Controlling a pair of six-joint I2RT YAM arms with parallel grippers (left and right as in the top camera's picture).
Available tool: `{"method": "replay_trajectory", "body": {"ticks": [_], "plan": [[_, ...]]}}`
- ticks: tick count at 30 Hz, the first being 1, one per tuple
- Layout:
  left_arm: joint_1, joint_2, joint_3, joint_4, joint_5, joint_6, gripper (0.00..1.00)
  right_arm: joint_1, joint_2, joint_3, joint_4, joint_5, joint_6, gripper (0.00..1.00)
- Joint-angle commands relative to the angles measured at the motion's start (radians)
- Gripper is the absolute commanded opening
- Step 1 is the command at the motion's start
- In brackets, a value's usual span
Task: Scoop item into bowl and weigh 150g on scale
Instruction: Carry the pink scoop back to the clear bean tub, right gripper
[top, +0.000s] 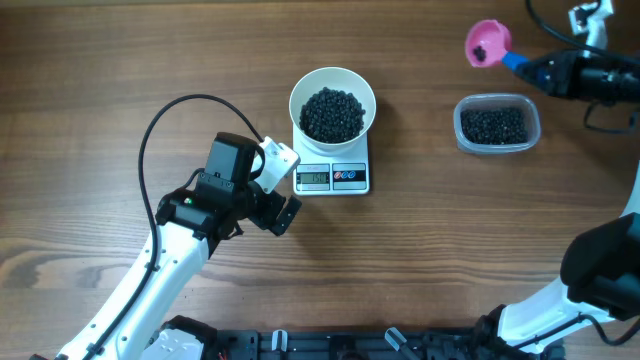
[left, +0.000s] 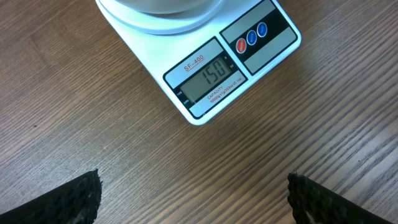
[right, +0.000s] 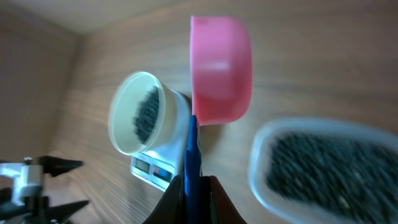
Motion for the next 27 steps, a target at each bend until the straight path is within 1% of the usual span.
{"method": "replay_trajectory", "body": {"ticks": [1, 3, 9, 14, 15, 17, 21, 22, 23, 27], "plan": [[0.006, 0.004, -0.005, 0.000, -0.002, 0.005, 1.00, -0.002, -0.028, 0.021, -0.021, 0.261, 0.057, 0.04], [0.006, 0.004, -0.005, 0.000, -0.002, 0.005, 1.00, 0.013, -0.028, 0.021, -0.027, 0.373, 0.084, 0.04], [0.005, 0.004, -0.005, 0.000, -0.002, 0.005, 1.00, 0.189, -0.027, 0.021, -0.091, 0.895, 0.144, 0.04], [0.006, 0.004, -0.005, 0.000, -0.002, 0.005, 1.00, 0.341, -0.027, 0.015, -0.117, 1.212, 0.209, 0.04], [0.005, 0.004, -0.005, 0.000, -0.002, 0.005, 1.00, 0.369, -0.027, 0.015, -0.117, 1.242, 0.209, 0.04], [0.006, 0.004, -0.005, 0.000, -0.002, 0.005, 1.00, 0.396, -0.027, 0.015, -0.119, 1.269, 0.209, 0.04], [0.006, 0.004, -0.005, 0.000, -0.002, 0.005, 1.00, 0.415, -0.027, 0.015, -0.126, 1.256, 0.210, 0.04], [0.005, 0.004, -0.005, 0.000, -0.002, 0.005, 1.00, 0.415, -0.027, 0.015, -0.127, 1.211, 0.211, 0.04], [0.005, 0.004, -0.005, 0.000, -0.002, 0.005, 1.00, 0.410, -0.027, 0.015, -0.130, 1.123, 0.227, 0.04], [0.006, 0.004, -0.005, 0.000, -0.002, 0.005, 1.00, 0.340, -0.027, -0.034, -0.120, 0.764, 0.382, 0.04]]}}
